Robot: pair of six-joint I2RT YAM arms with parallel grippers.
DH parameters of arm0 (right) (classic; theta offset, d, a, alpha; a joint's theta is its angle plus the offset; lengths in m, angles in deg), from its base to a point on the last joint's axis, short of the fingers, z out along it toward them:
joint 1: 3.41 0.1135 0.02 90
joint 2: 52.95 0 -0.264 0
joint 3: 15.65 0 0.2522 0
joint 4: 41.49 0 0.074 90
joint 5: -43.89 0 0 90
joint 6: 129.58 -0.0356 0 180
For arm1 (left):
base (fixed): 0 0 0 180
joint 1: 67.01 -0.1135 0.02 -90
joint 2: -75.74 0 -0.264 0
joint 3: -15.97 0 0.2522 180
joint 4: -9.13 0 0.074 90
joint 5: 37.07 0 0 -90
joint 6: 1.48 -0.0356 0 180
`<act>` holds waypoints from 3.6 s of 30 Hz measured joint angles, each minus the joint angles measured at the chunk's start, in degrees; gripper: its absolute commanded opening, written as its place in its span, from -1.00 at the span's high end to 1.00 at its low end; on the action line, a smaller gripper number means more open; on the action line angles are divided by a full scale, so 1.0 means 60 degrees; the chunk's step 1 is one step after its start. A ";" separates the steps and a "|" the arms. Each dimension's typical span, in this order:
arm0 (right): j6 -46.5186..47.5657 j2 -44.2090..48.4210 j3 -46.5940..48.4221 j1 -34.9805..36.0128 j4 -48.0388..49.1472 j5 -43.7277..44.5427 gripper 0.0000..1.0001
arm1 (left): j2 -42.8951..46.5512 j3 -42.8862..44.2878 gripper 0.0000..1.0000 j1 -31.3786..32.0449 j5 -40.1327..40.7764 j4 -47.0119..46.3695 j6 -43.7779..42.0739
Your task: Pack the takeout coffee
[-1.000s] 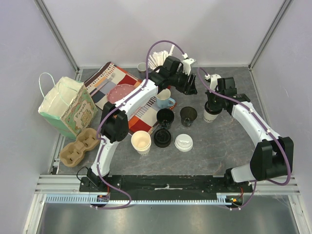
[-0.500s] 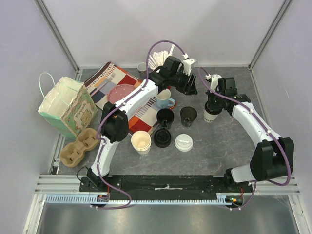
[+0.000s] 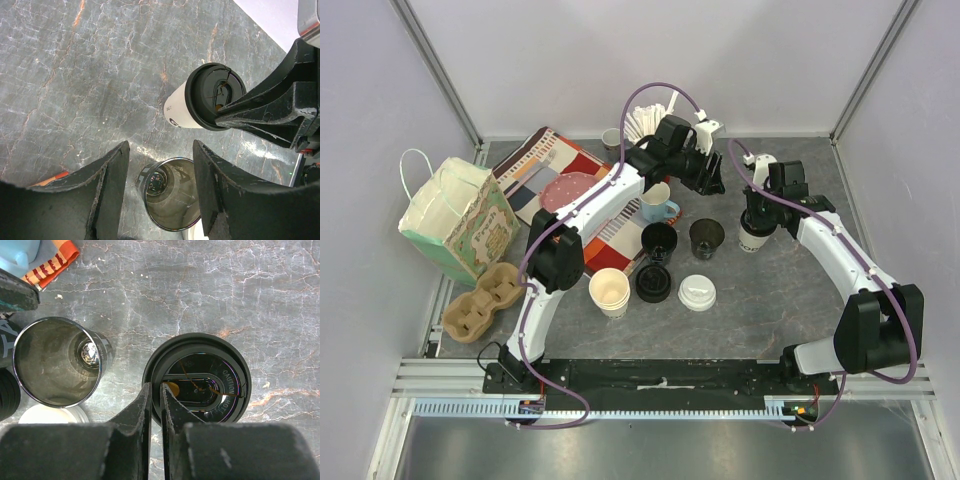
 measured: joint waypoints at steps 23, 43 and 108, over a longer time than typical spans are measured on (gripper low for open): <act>-0.0066 0.0098 -0.0044 -0.0004 -0.0215 0.0058 0.08 | 0.0004 0.0000 -0.22 0.0022 0.0000 0.0000 -0.0040; -0.0514 0.0739 0.0834 -0.0291 -0.0328 -0.0433 1.00 | 0.0004 0.0739 0.55 0.0091 -0.0929 0.0178 -0.0583; -0.1894 0.0747 -0.1636 -0.1872 0.3075 -0.2677 1.00 | -0.2025 0.1264 0.95 0.0892 -0.1035 -0.0372 -0.0091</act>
